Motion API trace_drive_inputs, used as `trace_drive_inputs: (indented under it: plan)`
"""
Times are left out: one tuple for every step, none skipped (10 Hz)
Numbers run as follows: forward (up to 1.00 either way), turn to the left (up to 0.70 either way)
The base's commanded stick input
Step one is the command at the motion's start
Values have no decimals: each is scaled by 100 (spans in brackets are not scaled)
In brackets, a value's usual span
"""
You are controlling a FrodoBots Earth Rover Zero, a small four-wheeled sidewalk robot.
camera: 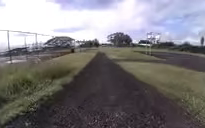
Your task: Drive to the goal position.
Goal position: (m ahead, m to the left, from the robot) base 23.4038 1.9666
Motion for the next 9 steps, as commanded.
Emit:
trace_drive_inputs:
  plan:
    - [50, 0]
    - [50, 0]
    - [50, 0]
    - [50, 0]
    - [50, 0]
    - [50, 0]
    - [50, 0]
    - [50, 0]
    - [50, 0]
